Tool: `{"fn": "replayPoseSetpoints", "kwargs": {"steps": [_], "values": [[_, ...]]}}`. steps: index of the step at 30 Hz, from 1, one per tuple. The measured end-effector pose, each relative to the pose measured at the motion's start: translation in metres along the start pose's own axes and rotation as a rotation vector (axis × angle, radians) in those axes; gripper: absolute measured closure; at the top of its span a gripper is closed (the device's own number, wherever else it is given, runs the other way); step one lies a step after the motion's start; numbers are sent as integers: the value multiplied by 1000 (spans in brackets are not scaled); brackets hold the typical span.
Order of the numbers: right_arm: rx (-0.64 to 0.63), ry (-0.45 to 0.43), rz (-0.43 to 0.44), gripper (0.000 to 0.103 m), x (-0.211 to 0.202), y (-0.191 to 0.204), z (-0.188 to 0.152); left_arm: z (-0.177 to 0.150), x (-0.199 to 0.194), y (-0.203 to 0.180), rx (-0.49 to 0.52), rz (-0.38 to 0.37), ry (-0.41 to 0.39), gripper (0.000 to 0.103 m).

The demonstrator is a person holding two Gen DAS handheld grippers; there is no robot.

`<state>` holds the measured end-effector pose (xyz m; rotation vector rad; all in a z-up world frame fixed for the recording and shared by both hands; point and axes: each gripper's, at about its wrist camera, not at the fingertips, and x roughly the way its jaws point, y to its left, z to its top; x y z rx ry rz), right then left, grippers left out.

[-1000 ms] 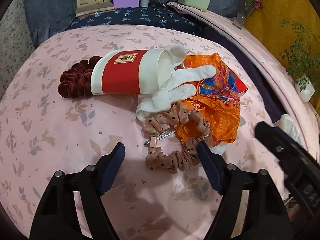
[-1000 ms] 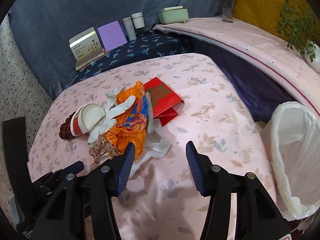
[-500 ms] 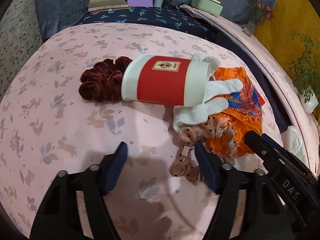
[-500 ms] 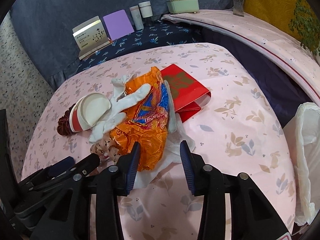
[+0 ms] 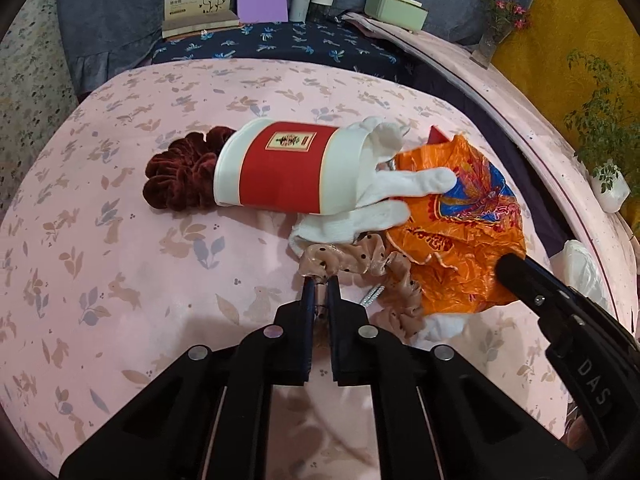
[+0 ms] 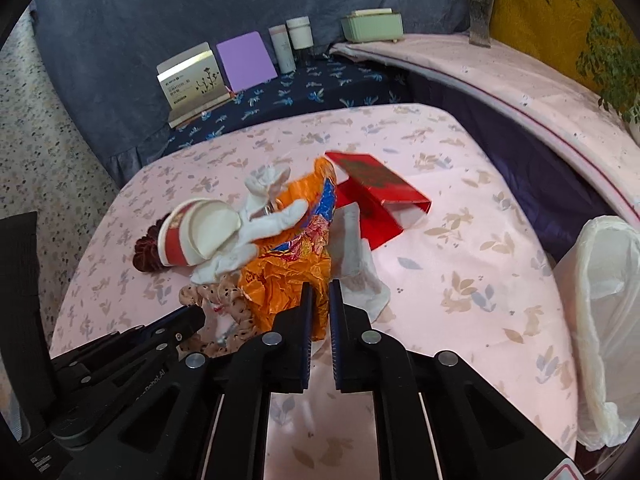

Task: Collect trash
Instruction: 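Grasp the orange wrapper with the right tool while the left tool grasps the scrunchie, then carry the orange wrapper and beige scrunchie over the bin and open both tools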

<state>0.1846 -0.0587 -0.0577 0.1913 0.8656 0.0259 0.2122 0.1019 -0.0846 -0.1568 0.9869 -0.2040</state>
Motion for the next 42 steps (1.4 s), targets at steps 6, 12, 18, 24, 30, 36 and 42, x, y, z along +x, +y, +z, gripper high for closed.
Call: {"fn": "replayPoseSetpoints", "kwargs": {"steps": [6,12,18,24,30,36,42], "values": [[16,-68,3,96,-41,-9,3,-3,-32,-17,20,-17,-49,97],[39,-143,-9,96,-84,-25,5,-7,-63,-43,60,-36,-94,97],[76,-193,-32,96,-118,-50,0,-12,-83,-81,129,-63,-122,97],[129,-228,-70,96,-144,-83,-11,-19,-96,-125,206,-96,-143,97],[195,-256,-122,96,-167,-126,-23,-28,-101,-172,285,-134,-149,97],[269,-273,-174,96,-183,-171,-37,-39,-99,-216,363,-172,-143,97],[335,-279,-222,96,-192,-213,-51,-47,-93,-255,434,-210,-137,97]]}}
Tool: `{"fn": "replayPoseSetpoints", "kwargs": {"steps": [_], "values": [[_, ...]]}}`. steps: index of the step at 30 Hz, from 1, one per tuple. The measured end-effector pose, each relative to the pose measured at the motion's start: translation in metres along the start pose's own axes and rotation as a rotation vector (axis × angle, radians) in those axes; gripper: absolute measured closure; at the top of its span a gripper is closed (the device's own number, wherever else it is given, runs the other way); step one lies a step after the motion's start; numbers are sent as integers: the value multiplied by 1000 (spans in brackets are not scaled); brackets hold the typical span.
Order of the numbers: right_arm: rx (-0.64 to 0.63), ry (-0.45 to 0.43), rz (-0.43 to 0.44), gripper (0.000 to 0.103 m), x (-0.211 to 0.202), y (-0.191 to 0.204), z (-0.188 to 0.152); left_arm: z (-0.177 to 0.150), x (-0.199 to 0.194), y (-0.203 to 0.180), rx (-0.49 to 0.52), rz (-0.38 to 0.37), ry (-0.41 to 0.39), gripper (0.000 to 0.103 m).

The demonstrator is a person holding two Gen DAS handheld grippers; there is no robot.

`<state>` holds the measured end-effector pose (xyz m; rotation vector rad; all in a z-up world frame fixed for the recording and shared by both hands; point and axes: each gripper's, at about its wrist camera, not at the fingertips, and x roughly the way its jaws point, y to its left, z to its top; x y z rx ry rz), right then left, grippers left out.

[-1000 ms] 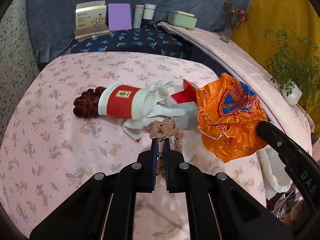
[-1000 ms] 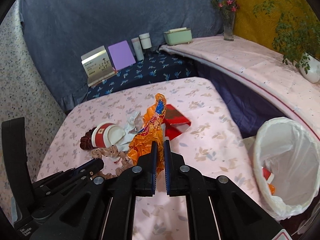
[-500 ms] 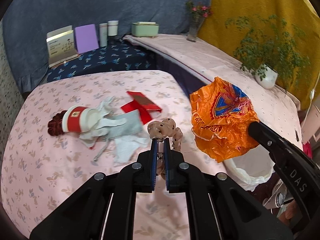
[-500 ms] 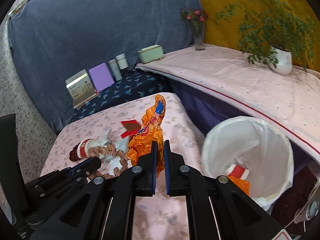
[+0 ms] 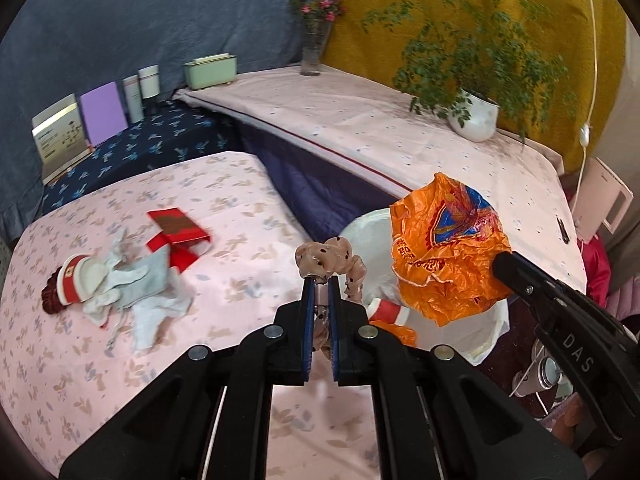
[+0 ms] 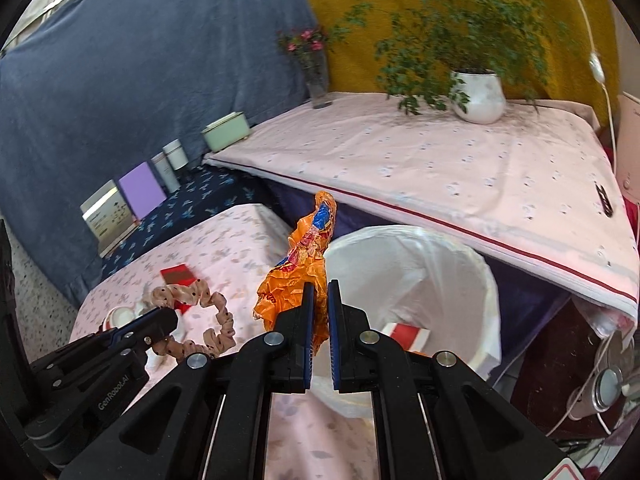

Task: Collect trash
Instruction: 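Carry the orange wrapper and beige scrunchie over the bin and open both tools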

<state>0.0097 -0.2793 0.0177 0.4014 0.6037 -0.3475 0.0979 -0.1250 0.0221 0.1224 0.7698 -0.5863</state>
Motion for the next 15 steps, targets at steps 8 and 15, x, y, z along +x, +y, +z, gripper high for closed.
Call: {"fn": "replayPoseSetpoints", "kwargs": {"steps": [8,15], "values": [[59,9,-50,96,3,-42,-2,9,21,-40,66,-49,8,97],[92,19,-74,96,10,-63,-3,13,36,-64,105,-79,23,97]]}}
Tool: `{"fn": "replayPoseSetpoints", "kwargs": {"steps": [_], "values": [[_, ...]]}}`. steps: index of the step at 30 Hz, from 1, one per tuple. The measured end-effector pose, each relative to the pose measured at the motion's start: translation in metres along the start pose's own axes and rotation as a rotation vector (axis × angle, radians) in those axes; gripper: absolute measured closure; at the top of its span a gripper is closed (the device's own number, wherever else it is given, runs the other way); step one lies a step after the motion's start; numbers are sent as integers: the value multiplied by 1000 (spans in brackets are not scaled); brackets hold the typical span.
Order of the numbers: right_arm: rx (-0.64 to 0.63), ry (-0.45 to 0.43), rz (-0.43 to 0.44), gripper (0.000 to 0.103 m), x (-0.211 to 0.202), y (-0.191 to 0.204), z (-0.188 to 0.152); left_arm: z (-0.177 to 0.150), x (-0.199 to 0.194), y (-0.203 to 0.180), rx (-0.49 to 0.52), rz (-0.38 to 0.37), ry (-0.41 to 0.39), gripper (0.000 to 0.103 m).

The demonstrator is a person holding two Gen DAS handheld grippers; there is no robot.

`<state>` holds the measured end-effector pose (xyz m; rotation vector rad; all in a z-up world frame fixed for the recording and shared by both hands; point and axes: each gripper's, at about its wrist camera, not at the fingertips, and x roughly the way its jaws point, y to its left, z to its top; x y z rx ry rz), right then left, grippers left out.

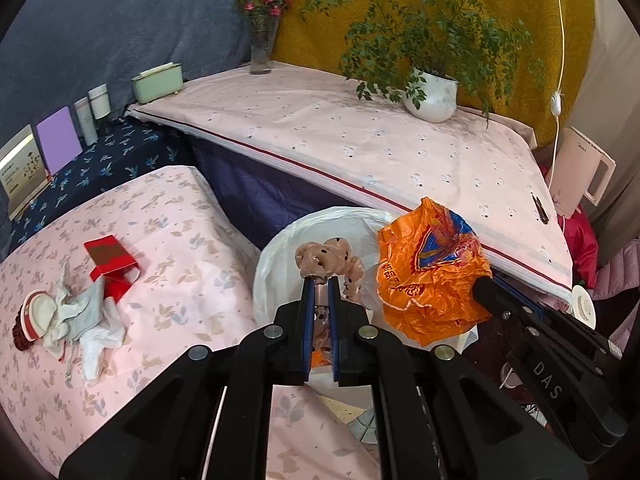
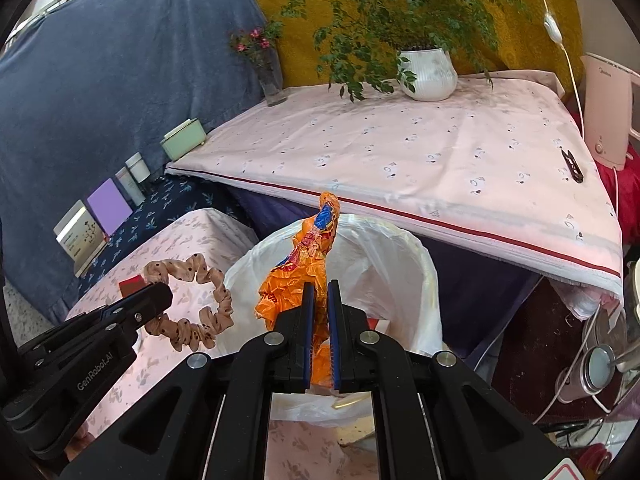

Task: Collect trash
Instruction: 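Carry the orange wrapper and beige scrunchie over the bin and open both tools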

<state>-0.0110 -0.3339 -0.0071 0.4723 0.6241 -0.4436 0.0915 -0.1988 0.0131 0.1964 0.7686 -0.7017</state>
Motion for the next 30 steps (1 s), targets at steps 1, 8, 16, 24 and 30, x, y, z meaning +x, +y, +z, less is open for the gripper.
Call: {"fn": "replayPoseSetpoints", "kwargs": {"steps": [1,8,16,24,30], "values": [[2,1,-2,96,1,-2,0,1,2,-2,2,-1,4,97],[14,7,-12,96,7,-9,0,3,13,-9,10,-10,13,95],[15,14,-11,96,12,-8,1,5,16,-5,-15,8,14,64],[3,23,-5,90,16,1,0,3,12,5,-32,29,7,57],[-13,25,3,90,15,12,-1,0,9,13,-45,45,6,56]]}}
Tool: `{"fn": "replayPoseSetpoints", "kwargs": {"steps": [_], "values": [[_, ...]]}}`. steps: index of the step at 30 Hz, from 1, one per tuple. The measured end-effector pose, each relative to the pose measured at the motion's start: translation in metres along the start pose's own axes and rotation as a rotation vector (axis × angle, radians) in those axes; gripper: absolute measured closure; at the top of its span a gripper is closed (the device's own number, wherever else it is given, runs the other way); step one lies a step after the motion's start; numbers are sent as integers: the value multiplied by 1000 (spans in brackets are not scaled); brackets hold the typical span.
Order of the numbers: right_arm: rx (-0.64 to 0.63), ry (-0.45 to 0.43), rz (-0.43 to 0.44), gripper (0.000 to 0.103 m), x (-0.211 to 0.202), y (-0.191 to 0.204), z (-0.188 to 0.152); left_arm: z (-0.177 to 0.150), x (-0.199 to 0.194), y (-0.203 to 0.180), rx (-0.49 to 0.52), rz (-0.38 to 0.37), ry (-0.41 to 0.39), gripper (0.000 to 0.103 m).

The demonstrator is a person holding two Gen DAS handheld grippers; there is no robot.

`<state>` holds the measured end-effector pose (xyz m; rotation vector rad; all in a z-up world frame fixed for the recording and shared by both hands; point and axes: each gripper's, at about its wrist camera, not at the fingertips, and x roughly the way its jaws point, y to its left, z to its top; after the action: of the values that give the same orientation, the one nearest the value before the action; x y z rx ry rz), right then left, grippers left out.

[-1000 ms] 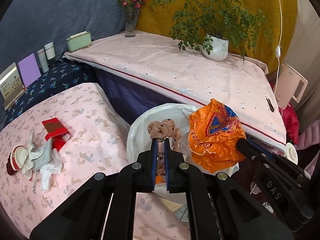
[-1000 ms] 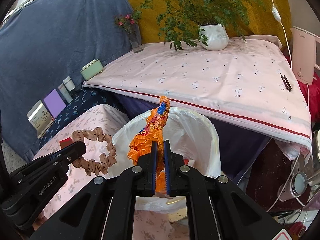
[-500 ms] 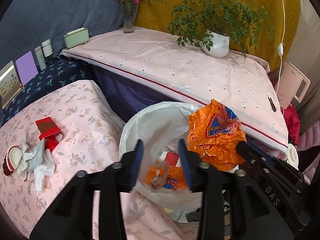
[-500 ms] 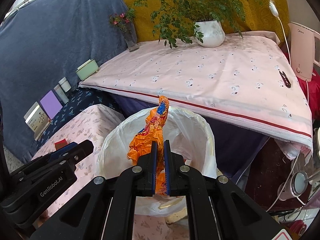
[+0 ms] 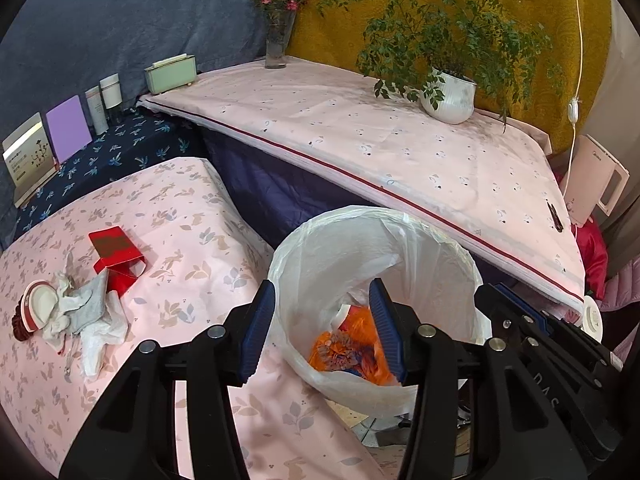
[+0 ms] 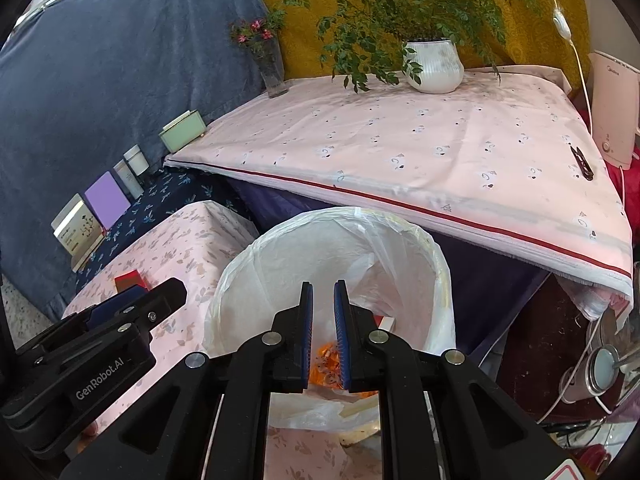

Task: Collect trash
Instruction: 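Carry the orange wrapper and beige scrunchie over the bin and open both tools, then move both tools back over the remaining trash pile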

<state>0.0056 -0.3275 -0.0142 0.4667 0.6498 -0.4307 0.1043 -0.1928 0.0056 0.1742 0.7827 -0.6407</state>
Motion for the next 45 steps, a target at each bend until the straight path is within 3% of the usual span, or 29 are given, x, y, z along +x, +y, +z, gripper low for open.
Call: {"fn": "replayPoseSetpoints", "kwargs": {"steps": [15,31,34,45], "values": [[-69,-18,38,77,-17,39,-4,-11,-27,39,-74,47,-23,56],[-193,-14,111,67,-28,112,-20,-34,-67,120,-235,154,-63,36],[-216,-9,126,63,-28,127,-24,-41,-74,140,-269,180,-67,34],[-308,33,179,61,-23,184,-47,-71,-93,208,-393,251,-67,26]]}}
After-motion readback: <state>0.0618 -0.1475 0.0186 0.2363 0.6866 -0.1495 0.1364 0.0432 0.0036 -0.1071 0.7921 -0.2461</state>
